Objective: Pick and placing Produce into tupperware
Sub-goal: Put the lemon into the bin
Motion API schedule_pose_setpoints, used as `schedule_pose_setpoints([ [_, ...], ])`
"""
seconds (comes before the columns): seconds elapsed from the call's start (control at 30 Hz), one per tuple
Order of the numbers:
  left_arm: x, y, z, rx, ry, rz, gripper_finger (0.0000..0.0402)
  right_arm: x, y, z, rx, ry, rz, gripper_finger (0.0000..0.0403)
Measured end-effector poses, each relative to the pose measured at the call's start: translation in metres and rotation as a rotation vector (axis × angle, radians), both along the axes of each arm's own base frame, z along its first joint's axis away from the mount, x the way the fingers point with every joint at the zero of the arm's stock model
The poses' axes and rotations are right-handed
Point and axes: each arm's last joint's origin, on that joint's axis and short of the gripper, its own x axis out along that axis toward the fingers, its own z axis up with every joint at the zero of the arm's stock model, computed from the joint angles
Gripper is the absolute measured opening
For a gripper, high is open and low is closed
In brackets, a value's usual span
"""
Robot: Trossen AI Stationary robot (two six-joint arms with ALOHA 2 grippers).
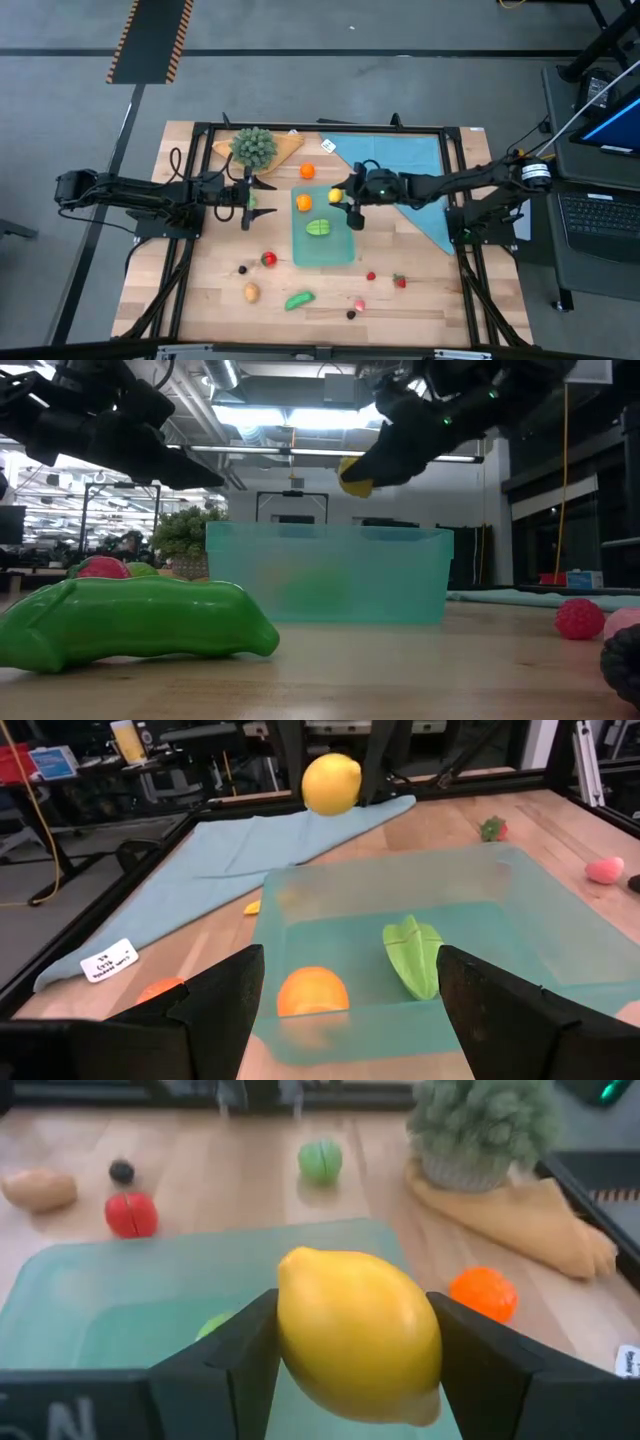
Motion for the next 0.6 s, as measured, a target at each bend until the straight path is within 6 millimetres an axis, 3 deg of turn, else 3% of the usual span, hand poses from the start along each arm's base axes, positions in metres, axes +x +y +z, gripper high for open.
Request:
schedule_pose_setpoints([
  [0.4,0.000,0.000,-0.001,-0.001,0.006,0.000,0.0289,0.029,-0.011,0.027,0.095,0.350,0.055,0.0223],
  [0.6,0.000,0.000,-0.001,-0.001,0.006,-0.001,0.0289,0.039,-0.017,0.027,0.100,0.391,0.040,0.0223],
])
